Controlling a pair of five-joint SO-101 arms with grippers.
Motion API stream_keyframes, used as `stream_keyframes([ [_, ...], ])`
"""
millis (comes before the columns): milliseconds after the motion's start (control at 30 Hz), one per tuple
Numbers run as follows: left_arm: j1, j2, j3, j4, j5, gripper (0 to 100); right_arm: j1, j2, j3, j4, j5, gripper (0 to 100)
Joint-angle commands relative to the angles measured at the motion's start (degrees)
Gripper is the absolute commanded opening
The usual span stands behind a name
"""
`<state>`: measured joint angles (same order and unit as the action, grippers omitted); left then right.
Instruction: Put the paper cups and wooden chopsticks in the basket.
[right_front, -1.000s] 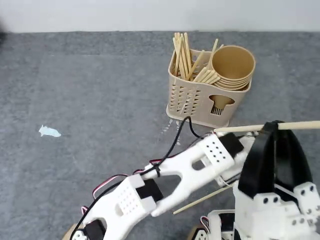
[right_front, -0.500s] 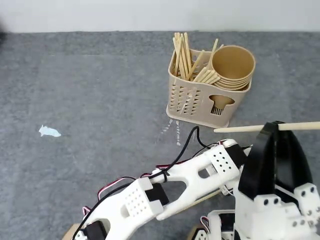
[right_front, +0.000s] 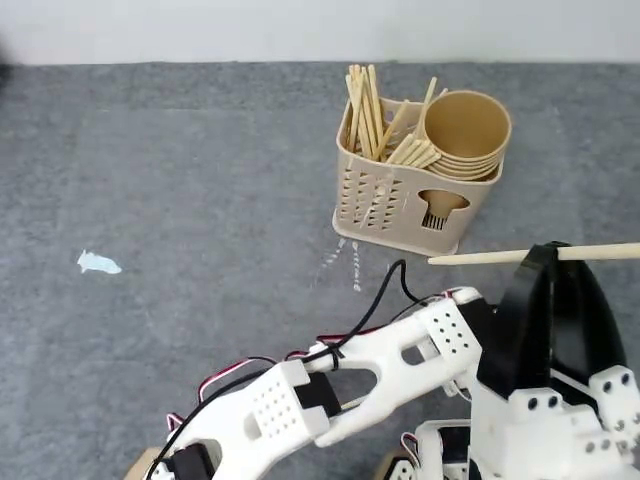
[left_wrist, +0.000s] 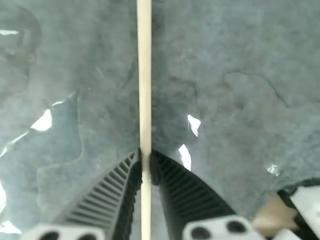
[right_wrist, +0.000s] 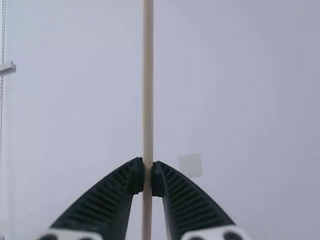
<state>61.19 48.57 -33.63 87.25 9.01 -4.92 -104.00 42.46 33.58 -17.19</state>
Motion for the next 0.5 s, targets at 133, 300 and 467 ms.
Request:
stream_keyframes([
  [133, -3.69, -3.25, -10.59, 7.56, 0.26, 1, 0.31, 0.31, -0.18, -4.79, 0.00, 0.8],
  [300, -7.21, -3.96, -13.76, 12.92, -2.29, 1, 0.31, 0.22, -0.26, -6.73, 0.00, 0.8],
  [467, -12.92, -4.04, -13.67, 13.27, -2.29, 1, 0.40, 0.04, -0.26, -8.04, 0.00, 0.8],
])
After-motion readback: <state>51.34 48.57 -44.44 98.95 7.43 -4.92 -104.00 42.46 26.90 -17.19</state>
